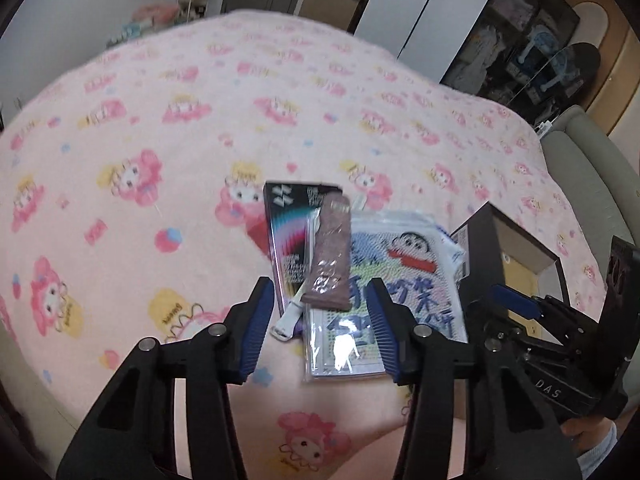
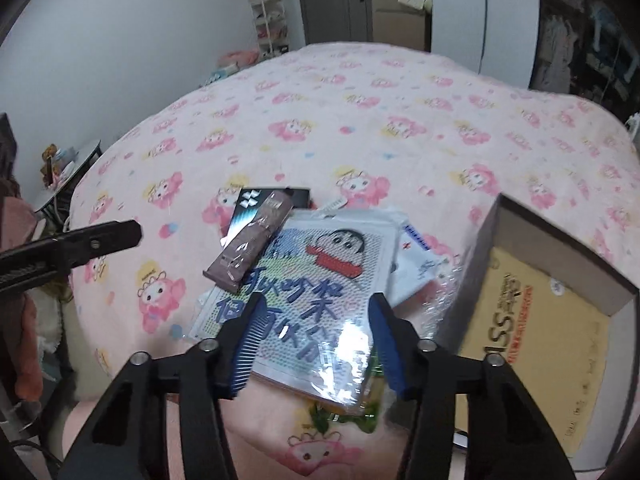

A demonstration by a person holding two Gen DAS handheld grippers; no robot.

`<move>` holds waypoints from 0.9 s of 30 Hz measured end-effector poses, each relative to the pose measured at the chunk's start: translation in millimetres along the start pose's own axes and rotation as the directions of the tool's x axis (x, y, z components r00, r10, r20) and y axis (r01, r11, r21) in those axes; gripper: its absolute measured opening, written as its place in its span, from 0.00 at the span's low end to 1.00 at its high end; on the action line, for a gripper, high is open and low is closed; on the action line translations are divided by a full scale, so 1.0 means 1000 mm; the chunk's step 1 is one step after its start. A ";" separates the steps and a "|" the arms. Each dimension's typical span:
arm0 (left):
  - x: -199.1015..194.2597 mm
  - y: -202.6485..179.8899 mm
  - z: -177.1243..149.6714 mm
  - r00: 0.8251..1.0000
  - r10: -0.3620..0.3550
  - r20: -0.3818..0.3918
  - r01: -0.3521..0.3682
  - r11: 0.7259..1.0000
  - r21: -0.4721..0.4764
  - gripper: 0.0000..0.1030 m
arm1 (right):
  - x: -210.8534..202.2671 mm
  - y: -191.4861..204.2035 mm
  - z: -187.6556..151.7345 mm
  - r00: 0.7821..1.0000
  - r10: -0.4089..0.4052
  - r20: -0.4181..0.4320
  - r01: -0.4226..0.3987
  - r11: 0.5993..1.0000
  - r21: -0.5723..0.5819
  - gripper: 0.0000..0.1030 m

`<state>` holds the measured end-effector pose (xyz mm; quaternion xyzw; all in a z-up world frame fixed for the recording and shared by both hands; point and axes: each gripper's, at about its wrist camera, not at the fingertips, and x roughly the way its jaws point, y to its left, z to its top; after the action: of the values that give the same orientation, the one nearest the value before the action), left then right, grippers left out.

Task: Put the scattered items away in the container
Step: 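Close the left tool on the Shin-chan bead-art kit bag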

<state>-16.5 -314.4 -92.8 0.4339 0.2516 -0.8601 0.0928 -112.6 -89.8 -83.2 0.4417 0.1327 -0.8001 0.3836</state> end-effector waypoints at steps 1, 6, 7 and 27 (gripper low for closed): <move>0.011 0.003 -0.001 0.999 -0.009 -0.031 0.009 1.000 -0.002 0.47 | 0.007 0.001 0.001 1.000 0.013 -0.019 -0.013 1.000 0.004 0.43; 0.055 0.010 -0.004 0.989 -0.048 -0.142 0.049 0.999 0.006 0.47 | 0.033 -0.001 0.001 0.997 0.010 -0.072 -0.010 1.000 0.010 0.43; 0.061 0.008 -0.002 0.987 -0.050 -0.152 0.053 0.998 0.015 0.47 | 0.037 -0.002 0.001 0.997 0.008 -0.081 -0.007 1.000 0.015 0.43; 0.090 0.022 0.014 0.983 0.025 -0.183 -0.029 0.999 -0.022 0.50 | 0.064 -0.021 0.002 0.988 -0.071 -0.135 0.084 0.992 0.092 0.52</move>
<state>-72.6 -335.2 -164.7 0.5132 0.2640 -0.8121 0.0864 -149.0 -108.7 -136.0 0.5061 0.1357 -0.7890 0.3208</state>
